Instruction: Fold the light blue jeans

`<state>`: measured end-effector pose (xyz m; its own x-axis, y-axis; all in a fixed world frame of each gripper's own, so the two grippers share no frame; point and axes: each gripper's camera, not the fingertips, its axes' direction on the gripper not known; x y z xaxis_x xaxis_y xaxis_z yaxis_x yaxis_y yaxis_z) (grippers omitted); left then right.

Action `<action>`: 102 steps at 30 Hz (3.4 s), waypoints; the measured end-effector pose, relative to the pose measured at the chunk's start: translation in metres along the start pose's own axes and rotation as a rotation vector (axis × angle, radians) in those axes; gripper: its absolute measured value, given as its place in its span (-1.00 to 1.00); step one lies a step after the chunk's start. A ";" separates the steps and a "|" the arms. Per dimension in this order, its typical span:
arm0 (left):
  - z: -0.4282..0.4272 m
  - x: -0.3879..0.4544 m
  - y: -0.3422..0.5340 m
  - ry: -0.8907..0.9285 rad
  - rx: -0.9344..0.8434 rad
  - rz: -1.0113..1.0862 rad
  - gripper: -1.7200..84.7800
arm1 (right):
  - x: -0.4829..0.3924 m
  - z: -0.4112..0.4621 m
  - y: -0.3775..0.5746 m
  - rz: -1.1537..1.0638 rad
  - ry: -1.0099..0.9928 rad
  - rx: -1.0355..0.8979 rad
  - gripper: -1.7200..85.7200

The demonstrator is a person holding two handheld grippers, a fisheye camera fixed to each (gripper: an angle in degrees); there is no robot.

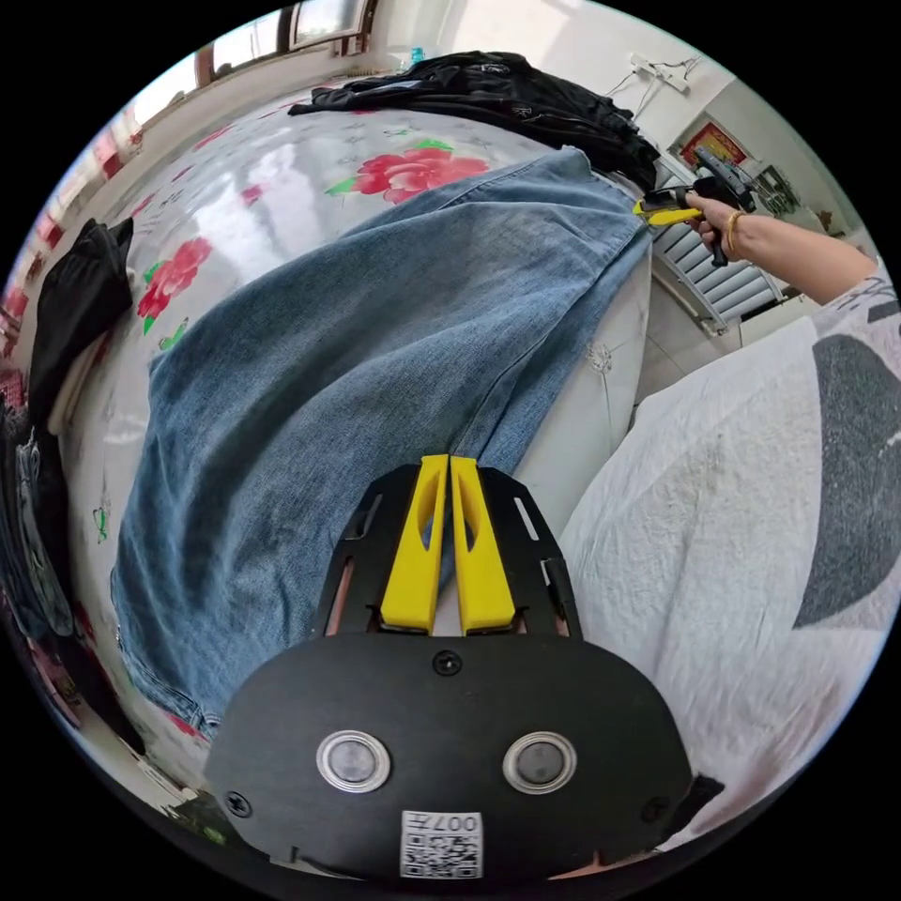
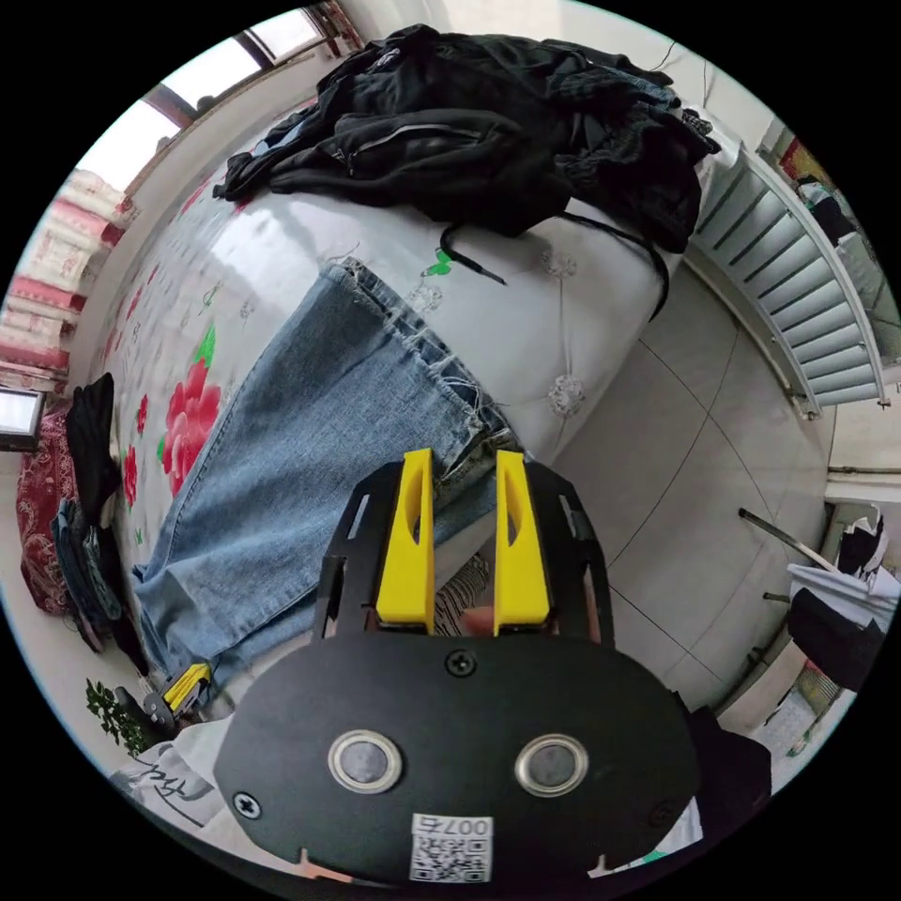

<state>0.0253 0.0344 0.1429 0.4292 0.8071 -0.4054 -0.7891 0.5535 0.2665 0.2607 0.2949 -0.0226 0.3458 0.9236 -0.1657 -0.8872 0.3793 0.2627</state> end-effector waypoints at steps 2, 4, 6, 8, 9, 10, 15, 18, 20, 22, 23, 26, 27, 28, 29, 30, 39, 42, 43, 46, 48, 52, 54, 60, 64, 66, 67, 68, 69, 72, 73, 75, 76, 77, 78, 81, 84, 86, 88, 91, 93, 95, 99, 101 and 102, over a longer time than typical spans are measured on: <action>-0.008 -0.002 0.002 -0.003 0.009 -0.015 -0.98 | -0.004 -0.013 0.004 -0.048 -0.022 -0.003 -0.91; -0.026 -0.003 0.006 -0.024 0.039 -0.020 -0.98 | -0.016 -0.046 0.011 -0.148 -0.029 0.060 -0.94; -0.041 -0.006 0.010 -0.030 0.065 -0.033 -0.98 | -0.026 -0.077 0.015 -0.229 -0.080 0.127 -0.95; -0.059 -0.011 0.016 -0.034 0.101 -0.055 -0.98 | -0.036 -0.117 0.016 -0.311 -0.213 0.223 -0.96; -0.073 -0.015 0.020 -0.029 0.126 -0.073 -0.98 | -0.042 -0.149 0.016 -0.350 -0.300 0.290 -0.96; -0.089 -0.017 0.024 -0.041 0.156 -0.084 -0.98 | -0.049 -0.186 0.018 -0.401 -0.371 0.377 -0.96; -0.131 -0.017 0.032 -0.037 0.244 -0.037 -0.98 | -0.055 -0.299 0.064 -0.689 -0.364 0.715 -0.97; -0.106 -0.011 0.019 0.050 0.197 0.020 -0.98 | -0.020 -0.251 0.052 -0.532 -0.217 0.558 -0.97; -0.066 -0.007 0.005 0.119 0.065 0.054 -0.98 | 0.017 -0.183 0.030 -0.328 -0.216 0.330 -0.97; -0.020 -0.001 -0.006 0.143 -0.101 0.085 -0.98 | 0.060 -0.100 0.022 -0.077 -0.225 0.045 -0.97; -0.015 0.000 -0.008 0.150 -0.126 0.092 -0.98 | 0.066 -0.090 0.024 -0.050 -0.233 0.033 -0.97; -0.024 0.004 -0.012 0.141 -0.121 0.138 -0.98 | 0.062 -0.090 0.036 -0.062 -0.262 0.095 -0.96; -0.028 0.003 -0.012 0.138 -0.102 0.143 -0.98 | 0.053 -0.094 0.036 -0.108 -0.222 0.105 -0.96; -0.030 0.000 -0.012 0.144 -0.085 0.125 -0.98 | 0.046 -0.098 0.034 -0.137 -0.170 0.100 -0.96; -0.030 -0.001 -0.013 0.151 -0.078 0.109 -0.98 | 0.043 -0.100 0.032 -0.140 -0.140 0.099 -0.96; -0.030 -0.006 -0.014 0.174 -0.069 0.068 -0.98 | 0.038 -0.104 0.029 -0.145 -0.094 0.103 -0.96; -0.088 -0.039 0.036 0.066 0.175 -0.299 -0.97 | -0.023 -0.145 0.029 -0.182 0.042 0.309 -0.88; -0.107 -0.071 0.081 -0.110 0.223 -0.603 -0.97 | -0.106 -0.141 0.030 -0.463 0.130 0.344 -0.86; -0.112 -0.085 0.097 -0.157 0.221 -0.721 -0.97 | -0.139 -0.128 0.023 -0.579 0.097 0.268 -0.85; -0.124 -0.112 0.131 -0.229 0.239 -0.957 -0.98 | -0.211 -0.093 0.011 -0.781 0.057 0.145 -0.82; -0.125 -0.124 0.141 -0.254 0.236 -1.052 -0.98 | -0.241 -0.073 0.006 -0.855 0.131 0.117 -0.82; -0.103 -0.142 0.138 -0.267 0.103 -1.127 -0.98 | -0.267 -0.027 -0.018 -0.935 0.283 -0.039 -0.82; -0.087 -0.146 0.132 -0.265 0.030 -1.119 -0.98 | -0.266 -0.014 -0.028 -0.935 0.287 -0.113 -0.83; -0.084 -0.134 0.119 -0.304 0.022 -1.071 -0.98 | -0.286 -0.020 -0.030 -1.013 0.310 -0.100 -0.93; -0.086 -0.128 0.112 -0.309 0.017 -1.071 -0.98 | -0.288 -0.057 -0.024 -1.007 0.237 0.037 -0.92; -0.086 -0.126 0.108 -0.316 0.002 -1.068 -0.98 | -0.283 -0.067 -0.033 -0.944 0.209 0.086 -0.88; -0.087 -0.125 0.106 -0.318 -0.003 -1.067 -0.98 | -0.280 -0.069 -0.042 -0.915 0.222 0.091 -0.84; -0.087 -0.124 0.106 -0.317 -0.003 -1.067 -0.98 | -0.280 -0.068 -0.047 -0.905 0.223 0.075 -0.81; -0.088 -0.124 0.106 -0.312 0.000 -1.069 -0.98 | -0.279 -0.064 -0.056 -0.908 0.204 0.023 -0.79; -0.091 -0.123 0.109 -0.284 0.022 -1.092 -0.98 | -0.279 -0.036 -0.070 -0.946 0.251 -0.097 -0.76; -0.092 -0.123 0.110 -0.276 0.027 -1.099 -0.98 | -0.279 -0.023 -0.072 -0.968 0.294 -0.128 -0.76; -0.093 -0.122 0.109 -0.274 0.023 -1.096 -0.98 | -0.281 -0.013 -0.070 -1.003 0.324 -0.139 -0.78; -0.094 -0.121 0.108 -0.277 0.015 -1.090 -0.98 | -0.283 -0.015 -0.066 -1.042 0.293 -0.138 -0.82; -0.094 -0.121 0.107 -0.279 0.011 -1.087 -0.98 | -0.284 -0.016 -0.064 -1.051 0.309 -0.133 -0.84; -0.095 -0.120 0.106 -0.284 0.004 -1.082 -0.98 | -0.287 -0.018 -0.055 -1.085 0.376 -0.101 -0.89; -0.096 -0.117 0.105 -0.293 0.001 -1.072 -0.98 | -0.287 -0.045 -0.039 -1.106 0.420 -0.009 -0.95; -0.098 -0.115 0.107 -0.290 0.014 -1.073 -0.98 | -0.274 -0.105 -0.027 -1.022 0.302 0.186 -0.96; -0.099 -0.114 0.109 -0.284 0.021 -1.083 -0.98 | -0.266 -0.132 -0.019 -0.974 0.291 0.284 -0.96; -0.100 -0.113 0.112 -0.283 0.034 -1.095 -0.98 | -0.259 -0.135 -0.017 -0.911 0.333 0.319 -0.96; -0.102 -0.111 0.117 -0.277 0.060 -1.109 -0.98 | -0.246 -0.097 -0.034 -0.781 0.444 0.231 -0.95; -0.103 -0.110 0.119 -0.270 0.063 -1.109 -0.98 | -0.232 -0.090 -0.038 -0.709 0.491 0.234 -0.94; -0.104 -0.110 0.119 -0.272 0.055 -1.101 -0.98 | -0.213 -0.099 -0.038 -0.639 0.449 0.259 -0.92; -0.105 -0.105 0.121 -0.296 0.058 -1.089 -0.98 | -0.127 -0.114 -0.044 -0.354 0.162 0.195 -0.83; -0.106 -0.104 0.125 -0.291 0.080 -1.104 -0.98 | -0.079 -0.108 -0.045 -0.191 -0.014 0.130 -0.79; -0.107 -0.104 0.129 -0.282 0.097 -1.118 -0.98 | -0.053 -0.101 -0.042 -0.105 -0.090 0.109 -0.78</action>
<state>-0.1680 0.0004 0.1261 0.9588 -0.1329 -0.2511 0.1250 0.9910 -0.0470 0.2487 0.2249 -0.1206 0.4652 0.8780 -0.1131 -0.8079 0.4733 0.3511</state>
